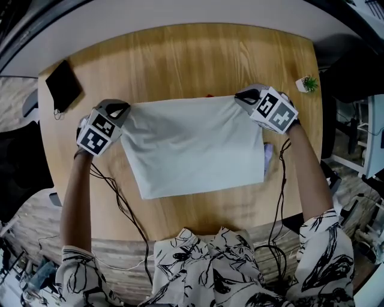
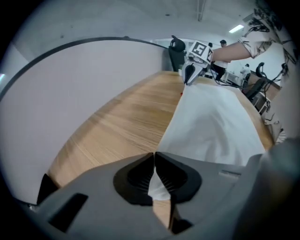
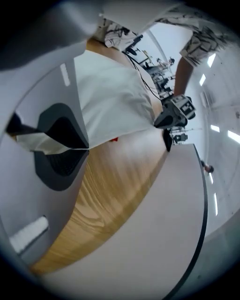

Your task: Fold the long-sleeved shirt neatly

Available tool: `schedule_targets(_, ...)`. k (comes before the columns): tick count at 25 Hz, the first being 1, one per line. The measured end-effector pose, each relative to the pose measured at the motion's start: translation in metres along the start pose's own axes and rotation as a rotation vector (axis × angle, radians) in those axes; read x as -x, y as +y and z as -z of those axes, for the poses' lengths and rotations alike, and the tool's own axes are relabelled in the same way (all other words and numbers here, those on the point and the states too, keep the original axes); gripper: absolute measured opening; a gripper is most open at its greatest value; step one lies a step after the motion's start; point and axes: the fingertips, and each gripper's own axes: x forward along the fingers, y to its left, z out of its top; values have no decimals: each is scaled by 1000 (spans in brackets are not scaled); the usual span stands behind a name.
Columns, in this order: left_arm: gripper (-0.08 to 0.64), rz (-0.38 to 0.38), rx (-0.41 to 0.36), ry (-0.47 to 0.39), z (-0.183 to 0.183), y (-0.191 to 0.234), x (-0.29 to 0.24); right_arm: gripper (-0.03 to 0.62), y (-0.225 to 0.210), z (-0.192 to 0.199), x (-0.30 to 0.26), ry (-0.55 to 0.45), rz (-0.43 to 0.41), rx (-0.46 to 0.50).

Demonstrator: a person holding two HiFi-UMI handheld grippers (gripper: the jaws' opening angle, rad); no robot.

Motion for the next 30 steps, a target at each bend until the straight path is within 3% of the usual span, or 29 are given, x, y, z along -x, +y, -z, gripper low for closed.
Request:
schedule_targets(4, 103, -105, 54, 29, 10, 23, -7, 79, -26, 4, -2, -11, 125, -99)
schedule_targets(7, 117, -194, 152, -28, 9, 40, 5, 104, -41, 6, 6, -39, 221, -158)
schedule_targets(9, 106, -250, 158, -95, -2, 42, 24, 103, -40, 2, 20, -79, 245, -177)
schedule_targets(11, 90, -214, 113, -150, -17, 19, 42, 98, -22, -4, 32, -106, 211, -180)
schedule_targets(13, 91, -86, 67, -169, -26, -27, 51, 102, 9, -5, 38, -114, 132, -179)
schedule_targets(16, 113, 84, 25, -123, -18, -90, 43, 132, 57, 9, 31, -84, 23, -166)
schedule_targets(18, 129, 124, 6, -57, 3, -111, 30, 150, 77, 26, 21, -29, -2, -144)
schedule_targets(21, 133, 119, 18, -5, 32, -112, 16, 158, 83, 49, 7, 19, 7, -140)
schedule_targets(26, 147, 102, 83, -39, 29, -108, 21, 157, 79, 51, 13, -49, 34, -198)
schedule_targets(28, 155, 59, 139, -104, 19, -108, 41, 170, 75, 39, 34, -150, 74, -235)
schedule_targets(30, 155, -7, 240, -218, 5, -108, 73, 174, 70, 19, 71, -324, 129, -294)
